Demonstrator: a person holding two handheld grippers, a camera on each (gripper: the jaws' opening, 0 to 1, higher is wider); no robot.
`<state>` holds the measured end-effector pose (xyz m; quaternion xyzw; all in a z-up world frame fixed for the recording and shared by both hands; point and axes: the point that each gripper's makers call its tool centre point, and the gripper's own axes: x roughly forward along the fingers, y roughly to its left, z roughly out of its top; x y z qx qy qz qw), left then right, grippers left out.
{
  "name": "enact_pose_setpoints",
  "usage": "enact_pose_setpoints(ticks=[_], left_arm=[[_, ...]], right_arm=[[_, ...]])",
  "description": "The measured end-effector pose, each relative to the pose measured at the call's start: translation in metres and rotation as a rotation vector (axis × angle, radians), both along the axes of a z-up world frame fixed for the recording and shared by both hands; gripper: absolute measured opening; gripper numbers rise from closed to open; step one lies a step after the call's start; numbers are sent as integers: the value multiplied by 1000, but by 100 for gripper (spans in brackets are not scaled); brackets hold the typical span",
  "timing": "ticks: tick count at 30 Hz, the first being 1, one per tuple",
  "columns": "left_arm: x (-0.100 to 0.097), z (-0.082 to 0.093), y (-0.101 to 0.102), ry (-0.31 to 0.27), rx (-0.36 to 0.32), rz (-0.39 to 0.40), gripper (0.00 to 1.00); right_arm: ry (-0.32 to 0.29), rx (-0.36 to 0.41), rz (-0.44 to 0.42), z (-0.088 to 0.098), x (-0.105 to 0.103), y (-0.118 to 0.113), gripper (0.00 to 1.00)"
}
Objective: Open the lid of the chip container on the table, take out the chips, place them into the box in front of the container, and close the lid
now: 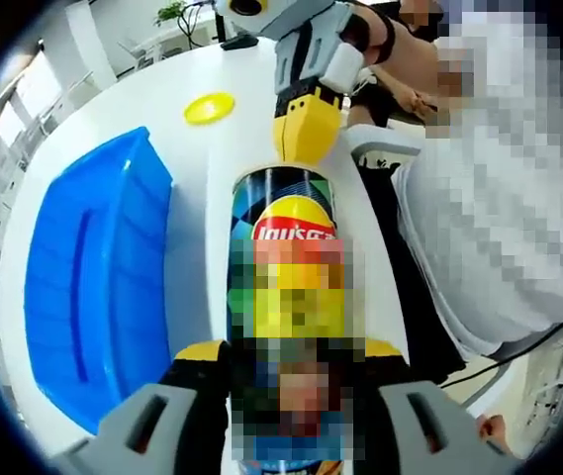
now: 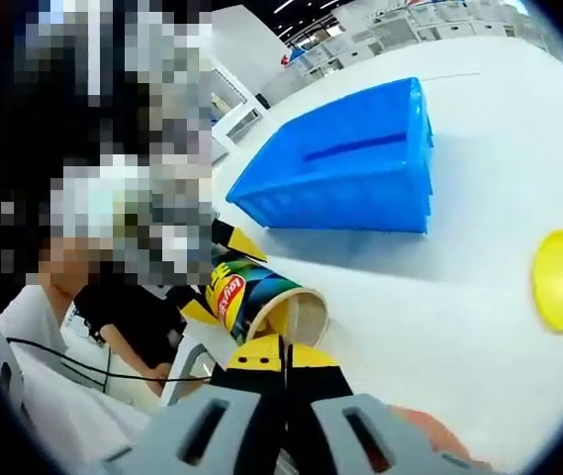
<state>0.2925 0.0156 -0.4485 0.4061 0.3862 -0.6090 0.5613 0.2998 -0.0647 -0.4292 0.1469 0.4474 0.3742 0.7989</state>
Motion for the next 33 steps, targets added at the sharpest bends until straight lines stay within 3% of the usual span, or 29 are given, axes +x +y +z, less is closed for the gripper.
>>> enact_pose_setpoints(ticks=[8,10,11,13,15,20,33], left_arm=[[0,1,-2,-3,-8,-3,47],[7,0,9,-34,39,7,47],[9,-1,13,-32,33,5,47],[9,-1,13,-34,31,-3,47],[11,-2,15,-61,98,-18,47],[15,-1,17,-43,51,-6,48],[17,-1,16,-39,41,10,48]], right_arm=[[-3,-12,-8,0,5,-8,0],[-33,-47,-38,1,15,-26,0],[-18,-39,-44,1,15,-31,0],[12,-9,-50,-1,15,-34,0],[6,-13,-48,0,11,-30,0],[1,-3,-52,0,9,-34,0],[-12,-13,-82,1,6,-56,0]])
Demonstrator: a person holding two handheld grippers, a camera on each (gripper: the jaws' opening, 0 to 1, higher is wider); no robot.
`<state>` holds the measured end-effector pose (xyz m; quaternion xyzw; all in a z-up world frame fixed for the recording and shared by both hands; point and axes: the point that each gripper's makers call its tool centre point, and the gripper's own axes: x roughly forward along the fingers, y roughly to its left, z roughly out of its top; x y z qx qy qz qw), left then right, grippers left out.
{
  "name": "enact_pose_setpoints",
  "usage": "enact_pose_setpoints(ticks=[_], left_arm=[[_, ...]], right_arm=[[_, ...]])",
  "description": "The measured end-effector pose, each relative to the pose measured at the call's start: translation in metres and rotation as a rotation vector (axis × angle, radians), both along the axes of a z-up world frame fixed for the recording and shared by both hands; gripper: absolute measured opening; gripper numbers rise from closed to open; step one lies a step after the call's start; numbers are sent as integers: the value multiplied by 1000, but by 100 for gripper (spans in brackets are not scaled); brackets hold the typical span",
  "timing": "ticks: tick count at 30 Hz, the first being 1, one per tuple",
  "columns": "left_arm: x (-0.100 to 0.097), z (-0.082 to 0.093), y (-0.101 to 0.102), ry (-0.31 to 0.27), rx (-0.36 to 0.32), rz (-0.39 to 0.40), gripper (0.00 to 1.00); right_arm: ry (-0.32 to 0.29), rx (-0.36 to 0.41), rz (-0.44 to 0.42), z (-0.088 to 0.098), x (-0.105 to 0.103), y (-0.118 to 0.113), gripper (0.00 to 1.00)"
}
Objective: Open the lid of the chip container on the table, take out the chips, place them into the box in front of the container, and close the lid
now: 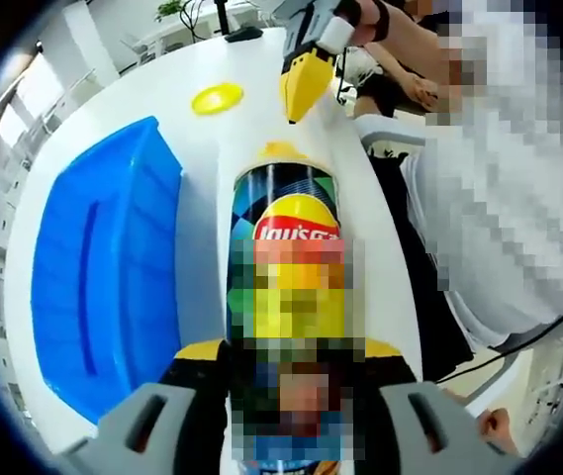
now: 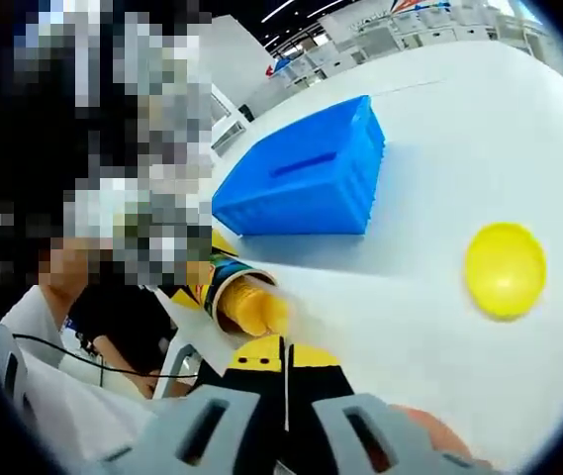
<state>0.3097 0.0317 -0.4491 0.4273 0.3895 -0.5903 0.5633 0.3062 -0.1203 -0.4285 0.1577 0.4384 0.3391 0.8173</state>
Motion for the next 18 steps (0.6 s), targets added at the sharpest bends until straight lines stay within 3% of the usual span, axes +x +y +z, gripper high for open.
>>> enact_pose_setpoints(ticks=[18], left_arm=[[-1,0,-2,10,-11,20,48]], right_arm=[[-10,-27,-23,3,2,-25,0]])
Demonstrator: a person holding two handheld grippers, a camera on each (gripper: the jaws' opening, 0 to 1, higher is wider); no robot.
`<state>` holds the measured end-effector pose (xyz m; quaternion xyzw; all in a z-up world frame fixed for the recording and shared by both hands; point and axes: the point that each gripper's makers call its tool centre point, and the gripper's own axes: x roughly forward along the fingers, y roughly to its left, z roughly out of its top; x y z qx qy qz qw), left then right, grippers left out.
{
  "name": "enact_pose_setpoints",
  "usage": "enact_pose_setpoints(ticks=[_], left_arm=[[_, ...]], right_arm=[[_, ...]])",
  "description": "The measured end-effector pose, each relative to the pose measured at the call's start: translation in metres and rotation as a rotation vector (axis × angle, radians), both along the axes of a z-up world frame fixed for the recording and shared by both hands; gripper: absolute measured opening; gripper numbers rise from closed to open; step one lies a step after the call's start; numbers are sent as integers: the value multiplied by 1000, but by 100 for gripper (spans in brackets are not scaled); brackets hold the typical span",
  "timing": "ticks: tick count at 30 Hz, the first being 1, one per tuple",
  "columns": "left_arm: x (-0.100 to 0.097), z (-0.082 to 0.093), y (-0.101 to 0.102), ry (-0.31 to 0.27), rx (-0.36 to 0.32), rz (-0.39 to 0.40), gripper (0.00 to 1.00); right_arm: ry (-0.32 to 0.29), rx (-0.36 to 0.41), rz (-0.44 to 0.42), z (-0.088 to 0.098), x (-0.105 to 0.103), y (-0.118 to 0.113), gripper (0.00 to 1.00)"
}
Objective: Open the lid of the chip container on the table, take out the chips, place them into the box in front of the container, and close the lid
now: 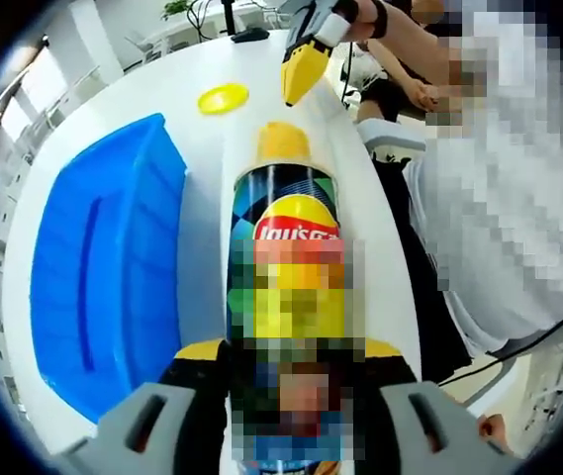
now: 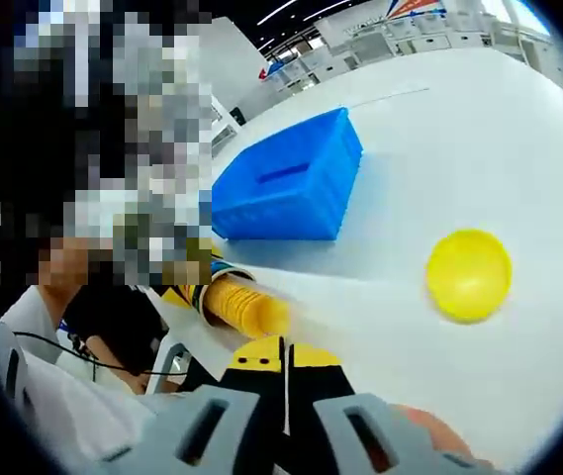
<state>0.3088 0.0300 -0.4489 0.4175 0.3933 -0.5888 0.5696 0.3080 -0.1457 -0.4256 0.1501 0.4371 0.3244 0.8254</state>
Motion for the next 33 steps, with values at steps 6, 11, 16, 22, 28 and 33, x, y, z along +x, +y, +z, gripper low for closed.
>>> enact_pose_setpoints(ticks=[6,11,16,22,28,33], left_arm=[[0,0,-1,6,-5,11,49],[-1,-1,-1,11,-3,14,49],[-2,-4,0,11,18,20,50],[-2,-4,0,13,22,25,50],[-1,-3,1,15,-8,25,50],[-1,-2,-1,5,-24,13,50]], right_arm=[[2,-7,-12,-3,5,-9,0],[-8,-10,8,-4,2,-8,2],[-62,-17,55,-5,7,-7,4],[-170,-18,80,2,9,-9,6],[-324,-27,103,22,19,-14,19],[-497,-48,201,55,14,-7,19]])
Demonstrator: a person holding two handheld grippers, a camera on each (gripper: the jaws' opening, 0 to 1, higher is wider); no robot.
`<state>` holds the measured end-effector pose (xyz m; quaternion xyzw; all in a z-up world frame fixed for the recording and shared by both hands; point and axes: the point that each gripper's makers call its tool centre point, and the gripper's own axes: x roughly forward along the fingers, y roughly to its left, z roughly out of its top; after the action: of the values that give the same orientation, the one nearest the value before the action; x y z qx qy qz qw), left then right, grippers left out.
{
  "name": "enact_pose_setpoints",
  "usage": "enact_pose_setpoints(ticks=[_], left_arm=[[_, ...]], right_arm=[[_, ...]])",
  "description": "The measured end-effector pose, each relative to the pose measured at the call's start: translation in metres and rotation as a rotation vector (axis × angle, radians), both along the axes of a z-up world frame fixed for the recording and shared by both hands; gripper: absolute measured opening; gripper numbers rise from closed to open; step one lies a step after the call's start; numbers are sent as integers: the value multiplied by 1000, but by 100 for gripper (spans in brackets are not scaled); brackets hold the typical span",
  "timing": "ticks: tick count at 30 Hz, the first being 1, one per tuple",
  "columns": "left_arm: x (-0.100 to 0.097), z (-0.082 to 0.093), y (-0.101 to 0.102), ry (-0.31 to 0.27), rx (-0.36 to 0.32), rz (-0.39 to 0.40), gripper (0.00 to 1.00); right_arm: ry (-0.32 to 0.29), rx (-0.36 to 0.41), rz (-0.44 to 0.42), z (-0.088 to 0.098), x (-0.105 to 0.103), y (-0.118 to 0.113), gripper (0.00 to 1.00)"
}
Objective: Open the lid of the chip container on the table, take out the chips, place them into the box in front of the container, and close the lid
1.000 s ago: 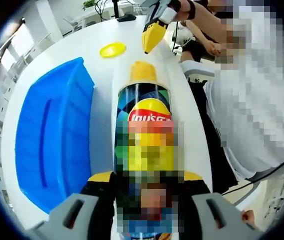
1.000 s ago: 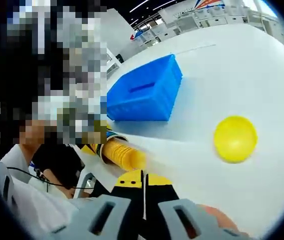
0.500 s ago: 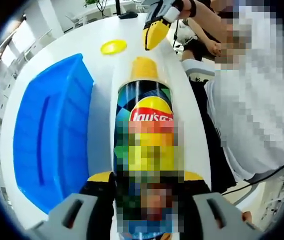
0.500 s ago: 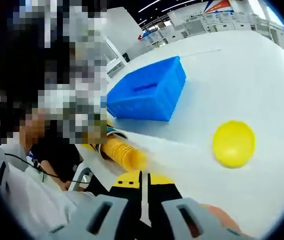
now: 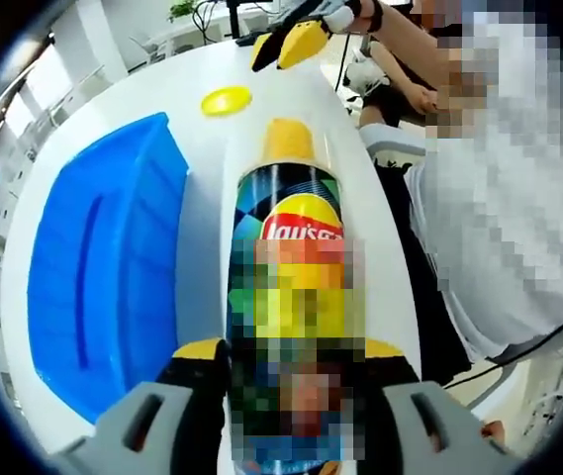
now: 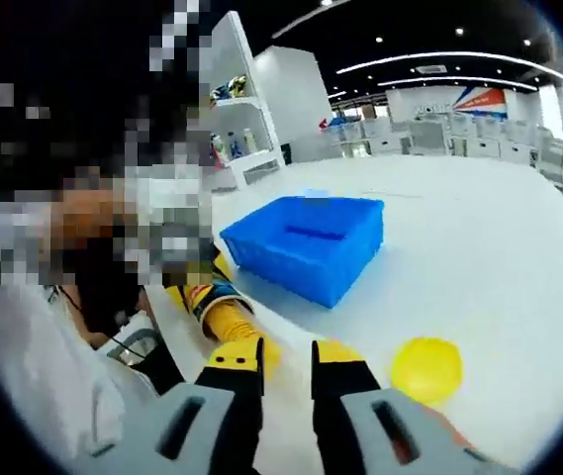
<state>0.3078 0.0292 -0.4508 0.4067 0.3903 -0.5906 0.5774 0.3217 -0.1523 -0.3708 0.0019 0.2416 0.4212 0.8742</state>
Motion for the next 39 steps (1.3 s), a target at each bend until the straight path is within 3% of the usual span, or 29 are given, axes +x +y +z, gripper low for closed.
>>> enact_pose_setpoints(ticks=[4,7,11,25,33,39], left_arm=[[-1,2,-4,-4,-13,-8,50],[-4,8,-12,19,-63,-5,55],[-1,8,-9,-8,-51,-25,54],[-4,6,-9,-31,-50,-33,52],[-5,9,-10,-49,-45,-70,51],[2,9,-7,-57,-49,-76,50]], right_arm=[[-11,-31,120,-4,-17,21,19],[-10,-35,187,-17,-25,34,20],[-1,-50,183,-27,-20,36,20],[32,-64,189,-38,-12,41,16],[17,-83,198,-42,-10,43,12],[48,-49,184,-43,-7,46,12]])
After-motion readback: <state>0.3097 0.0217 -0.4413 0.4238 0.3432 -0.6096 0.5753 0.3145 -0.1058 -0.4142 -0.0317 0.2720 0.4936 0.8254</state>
